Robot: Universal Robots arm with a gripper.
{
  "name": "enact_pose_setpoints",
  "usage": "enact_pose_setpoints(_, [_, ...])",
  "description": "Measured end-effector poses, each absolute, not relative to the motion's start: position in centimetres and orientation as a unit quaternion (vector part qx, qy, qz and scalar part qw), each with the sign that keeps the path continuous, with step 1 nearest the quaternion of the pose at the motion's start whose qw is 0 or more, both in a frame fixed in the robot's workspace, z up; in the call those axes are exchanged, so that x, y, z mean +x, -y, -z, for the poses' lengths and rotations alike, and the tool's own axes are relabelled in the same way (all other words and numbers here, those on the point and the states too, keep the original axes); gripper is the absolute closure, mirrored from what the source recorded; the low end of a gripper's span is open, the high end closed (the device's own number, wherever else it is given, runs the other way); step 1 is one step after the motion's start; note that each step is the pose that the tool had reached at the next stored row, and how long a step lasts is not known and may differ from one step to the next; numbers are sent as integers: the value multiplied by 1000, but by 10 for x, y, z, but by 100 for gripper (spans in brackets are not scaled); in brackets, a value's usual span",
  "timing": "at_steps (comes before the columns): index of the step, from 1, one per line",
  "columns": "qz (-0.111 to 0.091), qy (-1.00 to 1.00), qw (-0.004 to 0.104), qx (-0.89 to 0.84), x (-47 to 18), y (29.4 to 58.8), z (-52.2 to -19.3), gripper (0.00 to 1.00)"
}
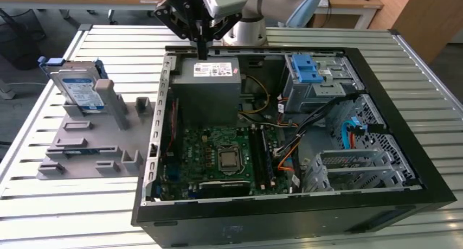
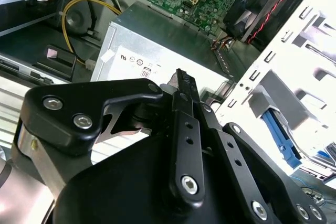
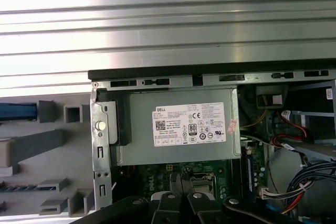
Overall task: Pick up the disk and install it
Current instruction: 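Reach for the disk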
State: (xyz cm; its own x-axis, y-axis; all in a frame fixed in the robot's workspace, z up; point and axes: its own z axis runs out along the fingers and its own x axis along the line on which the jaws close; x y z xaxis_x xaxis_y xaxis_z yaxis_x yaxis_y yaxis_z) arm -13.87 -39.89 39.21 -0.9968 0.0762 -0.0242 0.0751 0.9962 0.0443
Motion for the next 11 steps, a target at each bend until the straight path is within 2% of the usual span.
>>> enact_pose_setpoints(11, [-22, -999, 13, 38, -142, 399, -392, 89])
